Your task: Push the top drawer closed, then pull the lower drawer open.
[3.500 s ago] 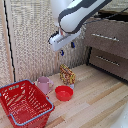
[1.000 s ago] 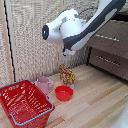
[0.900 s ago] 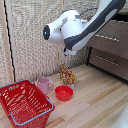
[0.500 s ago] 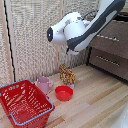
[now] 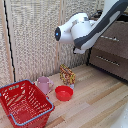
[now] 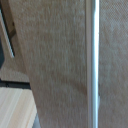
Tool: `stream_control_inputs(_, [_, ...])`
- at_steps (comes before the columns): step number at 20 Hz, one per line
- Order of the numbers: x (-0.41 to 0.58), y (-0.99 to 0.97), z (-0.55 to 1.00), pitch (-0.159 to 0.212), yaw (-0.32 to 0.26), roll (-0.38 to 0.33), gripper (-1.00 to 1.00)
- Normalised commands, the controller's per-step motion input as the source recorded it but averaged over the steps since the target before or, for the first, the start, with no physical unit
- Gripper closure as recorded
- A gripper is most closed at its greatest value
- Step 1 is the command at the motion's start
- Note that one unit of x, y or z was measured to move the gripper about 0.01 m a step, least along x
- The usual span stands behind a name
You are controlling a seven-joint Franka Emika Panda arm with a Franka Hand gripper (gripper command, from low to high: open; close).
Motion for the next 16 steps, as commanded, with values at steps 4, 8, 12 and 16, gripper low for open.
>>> stream_control_inputs(4, [0.000, -0.67, 0.00, 0.002, 0.147, -0.020, -1.00])
stream_control_inputs(8, [-0.004, -0.49, 0.08, 0.001, 0.129, -0.062, 1.00])
stream_control_inputs(12, [-0.013, -0.27, 0.15, 0.000, 0.103, -0.085, 1.00])
stream_control_inputs(16, [-0.002, -0.25, 0.21, 0.000, 0.098, -0.088, 1.00])
